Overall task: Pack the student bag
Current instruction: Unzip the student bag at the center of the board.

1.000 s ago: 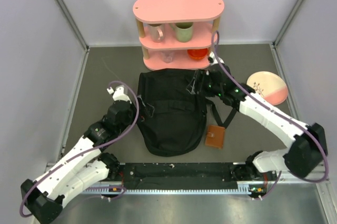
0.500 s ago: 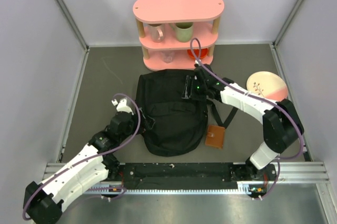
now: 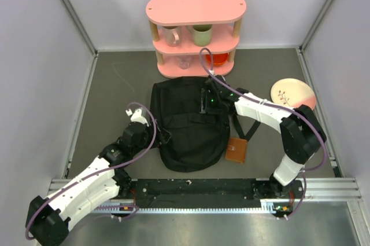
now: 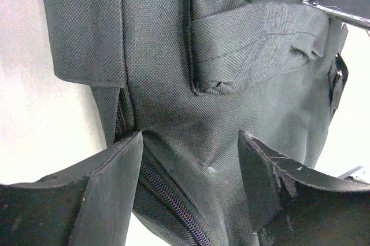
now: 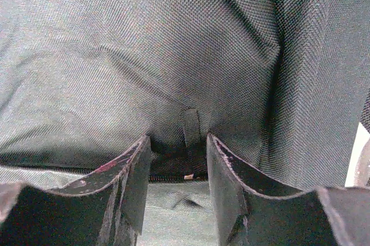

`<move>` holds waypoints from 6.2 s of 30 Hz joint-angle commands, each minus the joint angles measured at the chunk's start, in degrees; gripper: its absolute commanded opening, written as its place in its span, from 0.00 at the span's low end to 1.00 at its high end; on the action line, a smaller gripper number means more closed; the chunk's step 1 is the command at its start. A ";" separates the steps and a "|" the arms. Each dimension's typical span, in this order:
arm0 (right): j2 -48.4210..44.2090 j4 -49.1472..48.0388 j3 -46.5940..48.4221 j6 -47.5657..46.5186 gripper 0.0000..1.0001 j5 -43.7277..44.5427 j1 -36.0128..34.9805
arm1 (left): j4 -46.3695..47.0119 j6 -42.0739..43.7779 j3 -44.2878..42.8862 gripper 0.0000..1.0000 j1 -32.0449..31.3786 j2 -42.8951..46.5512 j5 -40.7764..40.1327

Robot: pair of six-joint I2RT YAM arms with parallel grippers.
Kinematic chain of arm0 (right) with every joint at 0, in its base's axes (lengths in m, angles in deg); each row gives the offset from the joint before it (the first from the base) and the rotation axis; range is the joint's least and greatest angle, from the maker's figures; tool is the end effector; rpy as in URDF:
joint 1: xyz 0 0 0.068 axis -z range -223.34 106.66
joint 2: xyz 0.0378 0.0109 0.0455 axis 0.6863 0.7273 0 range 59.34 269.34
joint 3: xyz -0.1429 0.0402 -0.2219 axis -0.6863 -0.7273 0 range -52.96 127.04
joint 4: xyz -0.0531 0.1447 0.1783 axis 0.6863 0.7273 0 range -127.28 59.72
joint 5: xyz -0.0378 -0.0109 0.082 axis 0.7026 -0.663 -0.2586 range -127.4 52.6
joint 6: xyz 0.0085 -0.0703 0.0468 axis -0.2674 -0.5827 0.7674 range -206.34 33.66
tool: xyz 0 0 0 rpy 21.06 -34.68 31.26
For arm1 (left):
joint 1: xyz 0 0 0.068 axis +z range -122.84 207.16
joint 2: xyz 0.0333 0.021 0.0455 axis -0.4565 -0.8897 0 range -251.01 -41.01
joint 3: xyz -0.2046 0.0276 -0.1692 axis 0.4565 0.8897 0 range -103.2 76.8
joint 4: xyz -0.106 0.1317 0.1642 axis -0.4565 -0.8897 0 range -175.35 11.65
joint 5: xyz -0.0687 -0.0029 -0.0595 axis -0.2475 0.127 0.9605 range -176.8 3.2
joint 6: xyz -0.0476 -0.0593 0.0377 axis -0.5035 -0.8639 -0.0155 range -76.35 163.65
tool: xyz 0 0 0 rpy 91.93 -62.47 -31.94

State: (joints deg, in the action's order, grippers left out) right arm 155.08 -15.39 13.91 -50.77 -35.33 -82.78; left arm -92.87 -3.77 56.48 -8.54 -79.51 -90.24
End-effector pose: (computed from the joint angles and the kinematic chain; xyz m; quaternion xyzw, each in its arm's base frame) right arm 0.2790 0.2260 0.2027 -0.0258 0.9415 0.1909 0.2766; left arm 0.1393 -0.0947 0.1831 -0.1038 0.8711 -0.2982 0.3760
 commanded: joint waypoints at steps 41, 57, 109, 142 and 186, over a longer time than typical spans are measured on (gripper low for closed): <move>-6.54 -4.22 1.42 -0.24 0.00 -1.01 -1.07 | 6.79 3.39 0.89 0.43 -0.07 -0.70 5.81; -3.64 -4.40 4.67 1.52 0.00 -1.80 -6.08 | 8.37 4.44 -0.51 0.41 -0.07 -3.51 6.25; -12.68 -1.41 3.89 2.31 0.69 6.73 -2.67 | -4.39 11.12 -18.26 0.84 -0.07 0.82 -2.45; -16.47 -5.63 -9.21 4.68 0.67 -9.18 10.17 | 0.63 -10.85 -40.94 0.68 -0.51 -49.03 6.96; -14.88 -7.74 -10.97 5.12 0.65 -11.91 10.26 | -9.81 -7.96 -47.79 0.30 -2.88 -62.13 -2.71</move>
State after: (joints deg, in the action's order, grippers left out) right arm 140.50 -21.45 2.79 -45.61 -46.81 -72.77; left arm -95.39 -13.89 10.12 -10.60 -137.87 -89.08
